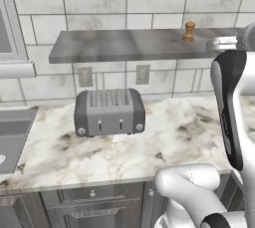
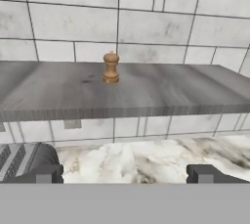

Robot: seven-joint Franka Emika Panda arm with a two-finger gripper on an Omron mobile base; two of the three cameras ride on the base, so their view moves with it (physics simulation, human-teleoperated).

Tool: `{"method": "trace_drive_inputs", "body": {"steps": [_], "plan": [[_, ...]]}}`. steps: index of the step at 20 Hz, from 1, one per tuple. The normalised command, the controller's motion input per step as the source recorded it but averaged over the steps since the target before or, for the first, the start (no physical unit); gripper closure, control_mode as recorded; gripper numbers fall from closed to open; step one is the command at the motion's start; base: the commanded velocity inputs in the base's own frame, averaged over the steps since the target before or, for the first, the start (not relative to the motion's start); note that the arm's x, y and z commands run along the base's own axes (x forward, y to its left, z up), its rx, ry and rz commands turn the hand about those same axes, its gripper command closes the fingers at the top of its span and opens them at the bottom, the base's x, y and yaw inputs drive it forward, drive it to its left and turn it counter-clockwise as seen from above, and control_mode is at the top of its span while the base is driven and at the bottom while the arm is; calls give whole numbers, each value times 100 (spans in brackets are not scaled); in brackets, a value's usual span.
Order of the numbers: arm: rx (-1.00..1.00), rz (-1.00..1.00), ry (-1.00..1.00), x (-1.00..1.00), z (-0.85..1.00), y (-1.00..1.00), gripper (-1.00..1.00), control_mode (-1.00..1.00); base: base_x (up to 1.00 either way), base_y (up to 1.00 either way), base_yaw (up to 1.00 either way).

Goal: Take 2 condiments from the cabinet and move them on the counter near the stove.Make sure the condiments are lined up with each other, next to each other.

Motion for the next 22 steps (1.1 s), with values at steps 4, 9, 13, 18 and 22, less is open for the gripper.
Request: {"method": "trace_drive_inputs", "body": {"steps": [4, 9, 13, 18, 22], "plan": [[0, 0, 11, 30, 0, -19, -100, -100, 0, 0, 0], [0, 0, 6, 43, -2, -10, -100, -100, 0, 0, 0], [0, 0, 0, 52, -11, 0, -100, -100, 0, 0, 0], [0, 0, -4, 43, -10, 0, -100, -100, 0, 0, 0], [0, 0, -7, 33, -5, 0, -100, -100, 0, 0, 0]]}}
